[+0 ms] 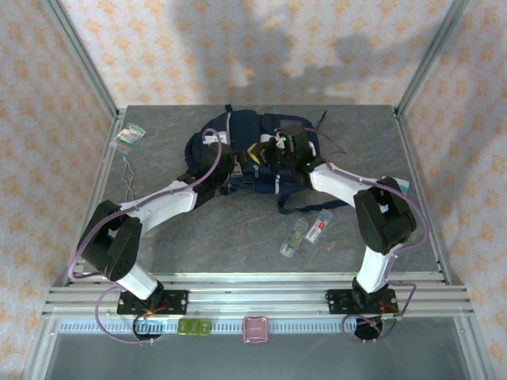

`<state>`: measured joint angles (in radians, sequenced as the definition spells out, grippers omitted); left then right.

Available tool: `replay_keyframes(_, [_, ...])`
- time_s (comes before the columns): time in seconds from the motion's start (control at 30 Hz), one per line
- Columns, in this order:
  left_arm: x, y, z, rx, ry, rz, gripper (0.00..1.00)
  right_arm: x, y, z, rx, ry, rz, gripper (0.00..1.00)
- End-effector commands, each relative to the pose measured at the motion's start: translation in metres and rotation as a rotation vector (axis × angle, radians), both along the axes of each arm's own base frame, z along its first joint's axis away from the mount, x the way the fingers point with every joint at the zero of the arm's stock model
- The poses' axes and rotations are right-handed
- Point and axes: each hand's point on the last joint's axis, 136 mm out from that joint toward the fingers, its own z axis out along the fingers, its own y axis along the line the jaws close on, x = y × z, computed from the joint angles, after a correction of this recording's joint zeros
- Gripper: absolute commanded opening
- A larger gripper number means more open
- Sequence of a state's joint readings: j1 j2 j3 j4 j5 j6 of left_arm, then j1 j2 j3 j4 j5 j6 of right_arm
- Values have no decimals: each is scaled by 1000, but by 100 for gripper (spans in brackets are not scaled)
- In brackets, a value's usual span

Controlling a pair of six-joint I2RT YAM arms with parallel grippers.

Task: Pack the student bag

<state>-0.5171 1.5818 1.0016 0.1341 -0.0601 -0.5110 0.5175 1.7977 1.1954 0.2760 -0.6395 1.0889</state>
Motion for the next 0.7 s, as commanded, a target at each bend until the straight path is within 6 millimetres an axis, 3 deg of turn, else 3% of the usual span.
replay_keyframes(0.0, [1,13,-37,115,107,22,46,-15,25,140,226,-342,128,0])
replay_keyframes(0.1, [8,11,-43,137,137,29,57,-18,23,141,226,-343,125,0])
replay_keyframes(0.23, [12,13,-53,180,171,34,56,-20,22,142,225,-345,129,0])
replay_keyframes(0.33, [12,17,-61,212,198,40,25,-21,22,146,224,-353,128,0])
replay_keyframes(0.47, [13,24,-66,207,214,37,1,-23,21,150,229,-362,132,0])
replay_keyframes(0.67, [6,34,-41,190,193,-14,0,-15,13,135,180,-344,104,0])
